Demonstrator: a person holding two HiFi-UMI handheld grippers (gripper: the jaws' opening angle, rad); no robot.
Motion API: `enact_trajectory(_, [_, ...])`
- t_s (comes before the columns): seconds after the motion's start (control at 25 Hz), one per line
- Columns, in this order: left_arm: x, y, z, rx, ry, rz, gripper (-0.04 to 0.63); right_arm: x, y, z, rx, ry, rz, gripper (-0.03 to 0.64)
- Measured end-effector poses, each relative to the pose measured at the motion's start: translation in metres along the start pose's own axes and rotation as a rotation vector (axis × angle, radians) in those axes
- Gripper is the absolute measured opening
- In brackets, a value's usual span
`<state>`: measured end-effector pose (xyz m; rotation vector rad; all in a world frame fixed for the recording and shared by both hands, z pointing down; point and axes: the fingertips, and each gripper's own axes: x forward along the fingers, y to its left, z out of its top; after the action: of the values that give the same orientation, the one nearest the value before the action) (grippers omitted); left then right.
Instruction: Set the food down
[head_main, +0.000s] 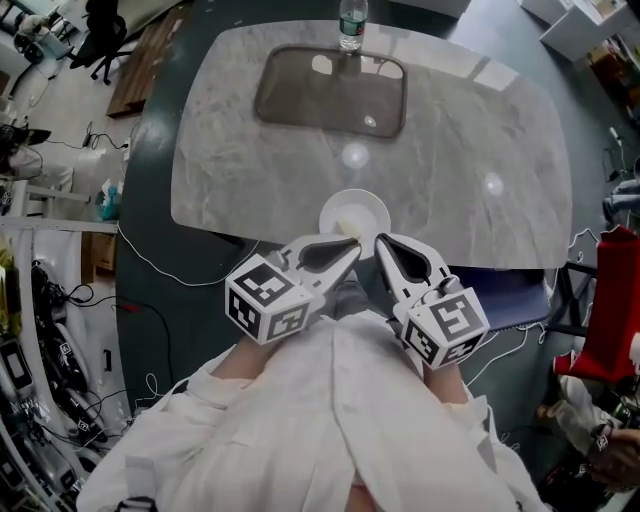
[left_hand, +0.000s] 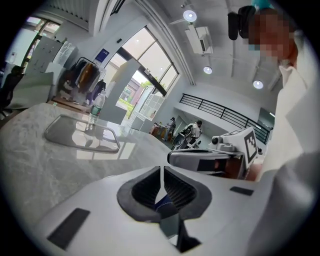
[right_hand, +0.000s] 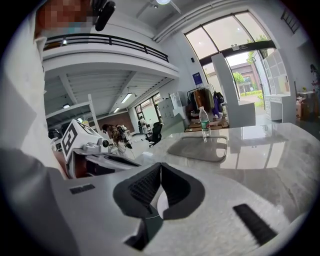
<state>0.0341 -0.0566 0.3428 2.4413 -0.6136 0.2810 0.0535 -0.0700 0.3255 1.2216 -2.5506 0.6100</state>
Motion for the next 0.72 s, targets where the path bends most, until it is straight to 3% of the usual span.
enact_trajectory(0.28, [0.003,0.016,-0.010,-0.037,0.023,0.034,0.031,0.006,-0.020,-0.017,0.038,0.054,-0.023,0.003])
enact_trajectory(0.72, [0.003,0.056,-0.054,-0.176,0.101,0.134,0.031,0.023,-0.024,-0.070,0.138,0.183,0.000,0.003])
